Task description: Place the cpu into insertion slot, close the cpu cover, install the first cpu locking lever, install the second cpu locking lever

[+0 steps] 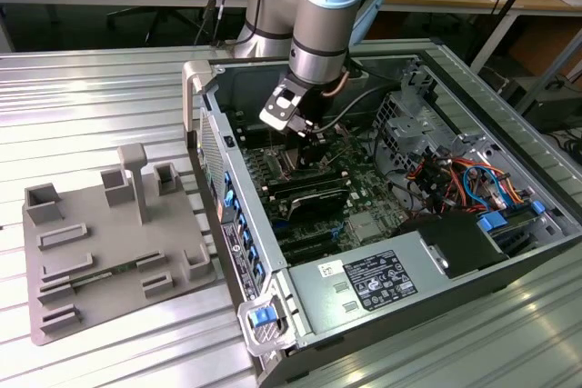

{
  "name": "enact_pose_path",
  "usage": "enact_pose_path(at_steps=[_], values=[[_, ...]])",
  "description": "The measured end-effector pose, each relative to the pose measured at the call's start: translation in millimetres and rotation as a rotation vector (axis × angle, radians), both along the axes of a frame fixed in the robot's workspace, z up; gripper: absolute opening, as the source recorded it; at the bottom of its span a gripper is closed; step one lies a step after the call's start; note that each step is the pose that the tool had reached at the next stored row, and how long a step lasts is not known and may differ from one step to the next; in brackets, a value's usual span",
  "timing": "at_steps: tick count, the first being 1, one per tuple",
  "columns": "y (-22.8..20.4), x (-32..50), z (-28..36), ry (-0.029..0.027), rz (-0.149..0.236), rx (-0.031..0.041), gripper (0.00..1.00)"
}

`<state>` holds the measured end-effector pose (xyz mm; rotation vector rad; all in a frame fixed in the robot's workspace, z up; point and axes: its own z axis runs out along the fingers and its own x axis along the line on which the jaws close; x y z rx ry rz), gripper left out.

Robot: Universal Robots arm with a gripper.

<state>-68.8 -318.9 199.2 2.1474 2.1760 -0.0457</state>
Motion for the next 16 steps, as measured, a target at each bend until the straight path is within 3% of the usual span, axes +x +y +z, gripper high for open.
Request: enact_pose_path(at_steps=[3, 4, 8, 10, 16], values=[[0.0, 0.0, 0.0, 0.0000, 0.000, 0.0001, 0.56], [0.0, 0.0, -0.1, 0.0000, 0.000, 0.0000, 0.62], [0.0, 0.0, 0.3, -0.0001, 0.000, 0.0001, 0.62], [0.0, -0.4, 5.2, -0.0006, 0.000, 0.0000, 0.62], [0.0, -0.2, 5.1, 0.0000, 0.002, 0.0001, 0.62]])
